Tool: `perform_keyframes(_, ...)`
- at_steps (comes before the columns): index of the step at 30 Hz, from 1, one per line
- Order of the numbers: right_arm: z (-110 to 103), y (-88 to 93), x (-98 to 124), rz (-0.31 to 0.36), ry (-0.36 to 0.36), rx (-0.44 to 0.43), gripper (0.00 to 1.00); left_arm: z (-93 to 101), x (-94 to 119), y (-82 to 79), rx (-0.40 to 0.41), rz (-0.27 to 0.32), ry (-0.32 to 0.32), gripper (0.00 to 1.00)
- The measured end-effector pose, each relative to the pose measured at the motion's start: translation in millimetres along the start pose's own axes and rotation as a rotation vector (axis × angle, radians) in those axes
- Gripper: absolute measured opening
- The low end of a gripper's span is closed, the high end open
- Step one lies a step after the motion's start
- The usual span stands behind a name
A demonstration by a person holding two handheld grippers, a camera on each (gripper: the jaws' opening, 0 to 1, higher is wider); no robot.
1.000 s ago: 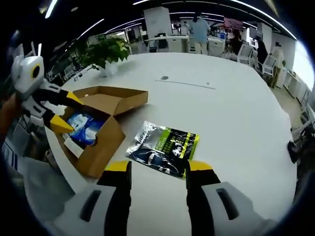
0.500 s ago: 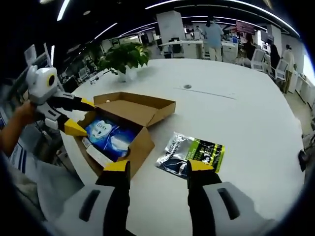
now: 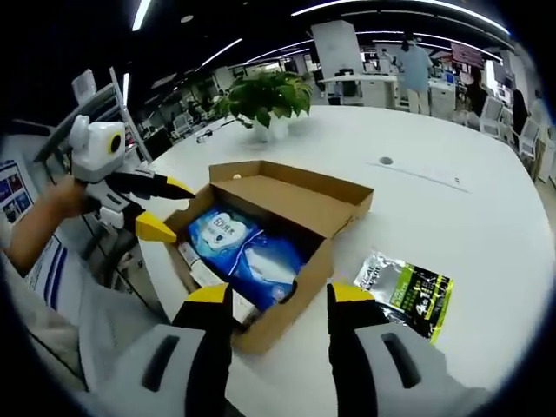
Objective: Operate the shoe box by opening the lid, removing the specified soft item, and placing it in the target area until the item is outside and the box remains undamaged.
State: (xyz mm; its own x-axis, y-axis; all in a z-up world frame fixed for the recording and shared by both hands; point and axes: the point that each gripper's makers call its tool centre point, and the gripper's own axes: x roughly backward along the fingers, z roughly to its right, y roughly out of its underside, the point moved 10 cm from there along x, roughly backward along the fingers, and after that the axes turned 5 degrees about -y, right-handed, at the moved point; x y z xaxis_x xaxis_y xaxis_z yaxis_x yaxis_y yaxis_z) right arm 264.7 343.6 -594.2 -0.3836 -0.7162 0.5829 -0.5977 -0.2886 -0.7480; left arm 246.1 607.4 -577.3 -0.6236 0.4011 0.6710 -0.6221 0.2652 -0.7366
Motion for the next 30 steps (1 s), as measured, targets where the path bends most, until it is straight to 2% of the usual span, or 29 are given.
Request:
perform_keyframes(7, -11, -6.6, -27, -0.004, -0.059, 0.0, 0.38, -17.4, 14, 15.9, 0.049, 0.006, -0.046, 0.58)
perform_keyframes(19, -20, -16.0, -65, -0.056, -0.105, 0.031, 0.35, -53.6, 29, 46.7, 0.136, -0.011, -0.141, 0.56)
perform_keyframes(24, -23, -20.0, -81, -0.072, -0.115, 0.052, 0.33, -68.2, 34, 59.2, 0.169, -0.022, -0.195, 0.5)
perform_keyframes(30, -24, -24.0, -99, -0.094, -0.128, 0.07, 0.32, -78.7, 36, 72.1, 0.196, -0.057, -0.247, 0.38)
